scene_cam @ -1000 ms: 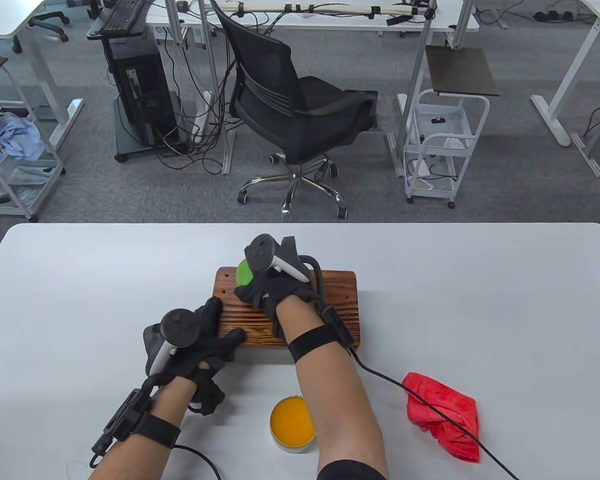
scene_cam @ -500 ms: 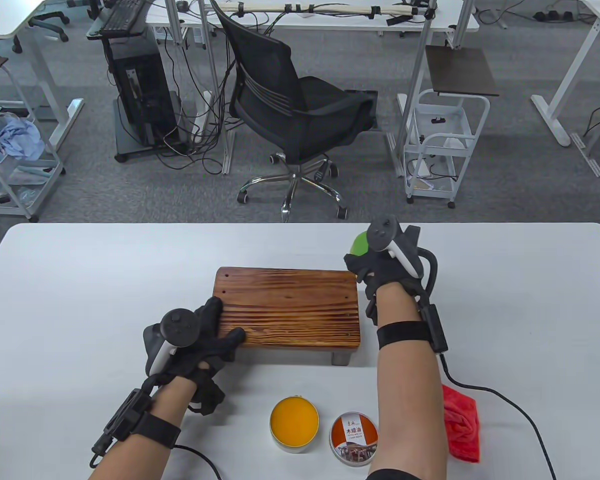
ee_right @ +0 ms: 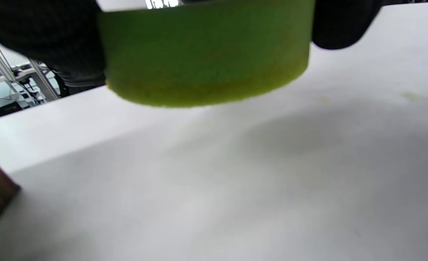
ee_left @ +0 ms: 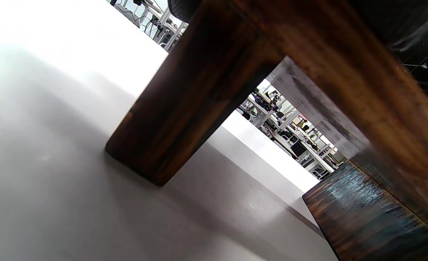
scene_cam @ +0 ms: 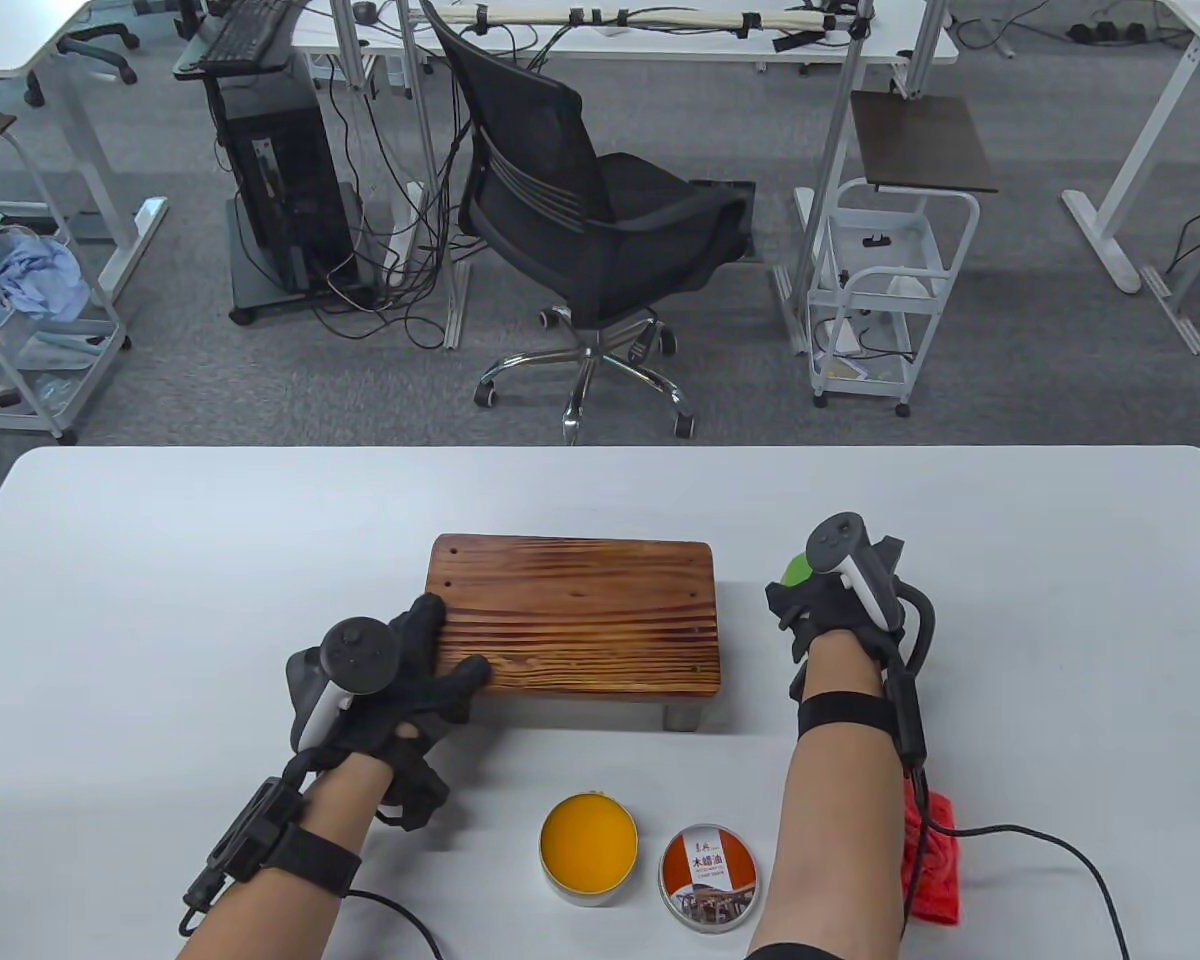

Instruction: Dip and apply wood wax on stool

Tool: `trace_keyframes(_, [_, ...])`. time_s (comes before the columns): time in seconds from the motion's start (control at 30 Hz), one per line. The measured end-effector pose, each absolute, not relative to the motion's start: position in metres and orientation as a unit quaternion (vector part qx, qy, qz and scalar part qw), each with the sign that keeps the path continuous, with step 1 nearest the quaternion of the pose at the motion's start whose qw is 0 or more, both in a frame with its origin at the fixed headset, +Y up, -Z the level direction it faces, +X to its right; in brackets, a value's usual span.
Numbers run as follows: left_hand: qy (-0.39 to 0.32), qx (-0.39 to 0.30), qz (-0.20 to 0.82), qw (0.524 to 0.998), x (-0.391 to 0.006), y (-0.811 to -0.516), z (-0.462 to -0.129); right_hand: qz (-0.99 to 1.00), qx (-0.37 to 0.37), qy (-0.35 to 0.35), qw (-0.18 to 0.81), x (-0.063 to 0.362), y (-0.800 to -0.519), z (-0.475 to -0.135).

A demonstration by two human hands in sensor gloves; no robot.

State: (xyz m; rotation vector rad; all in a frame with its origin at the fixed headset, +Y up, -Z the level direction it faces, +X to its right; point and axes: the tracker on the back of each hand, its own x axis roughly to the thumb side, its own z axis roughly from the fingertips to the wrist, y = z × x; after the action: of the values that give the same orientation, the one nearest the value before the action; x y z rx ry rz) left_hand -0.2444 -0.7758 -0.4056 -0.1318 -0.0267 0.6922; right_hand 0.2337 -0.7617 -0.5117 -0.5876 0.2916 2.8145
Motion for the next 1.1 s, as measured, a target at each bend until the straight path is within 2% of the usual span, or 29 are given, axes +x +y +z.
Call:
trace_keyframes(0.3, [-0.014,-0.065,0.339,0.938,-0.245,-0.776,-0.406,0.962,-0.207,0.139,0.114,0.233,-0.801,-0.507])
trace_keyframes(0.7, [-0.014,-0.065,0.342,0.937,-0.244,-0.776,-0.406,0.965,-0.204,0.135,0.095,0.231,-0.801,-0.505])
trace_keyframes(1.1, [-0.014,-0.068,0.341,0.937,-0.245,-0.776,-0.406,0.957,-0.196,0.166,0.133,0.238,-0.795,-0.501])
